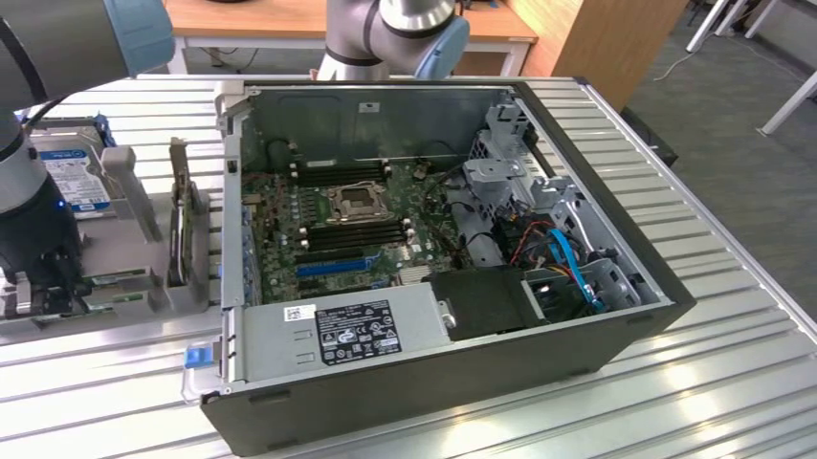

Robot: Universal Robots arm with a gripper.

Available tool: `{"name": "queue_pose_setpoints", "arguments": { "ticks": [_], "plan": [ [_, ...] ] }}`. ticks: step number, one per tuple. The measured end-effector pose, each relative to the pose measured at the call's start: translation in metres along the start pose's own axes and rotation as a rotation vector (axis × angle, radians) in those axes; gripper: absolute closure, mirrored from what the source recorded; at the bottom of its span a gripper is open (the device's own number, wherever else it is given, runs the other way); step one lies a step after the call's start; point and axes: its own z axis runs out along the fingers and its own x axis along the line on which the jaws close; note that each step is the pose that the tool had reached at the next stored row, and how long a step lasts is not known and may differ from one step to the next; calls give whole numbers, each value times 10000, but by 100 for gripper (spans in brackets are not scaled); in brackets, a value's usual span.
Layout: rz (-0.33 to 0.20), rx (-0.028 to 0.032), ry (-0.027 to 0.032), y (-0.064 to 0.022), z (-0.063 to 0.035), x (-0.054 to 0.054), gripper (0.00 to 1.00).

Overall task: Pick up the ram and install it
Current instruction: 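Pick up the ram and move it above insertion slot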

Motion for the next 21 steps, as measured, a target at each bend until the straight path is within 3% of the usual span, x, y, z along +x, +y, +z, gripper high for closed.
{"name": "queue_pose_setpoints", "arguments": {
  "ticks": [9, 21],
  "plan": [
    [-7, 0, 0, -110, -6, 4, 70],
    [-14, 0, 1, -115, 21, 6, 70]
  ]
}}
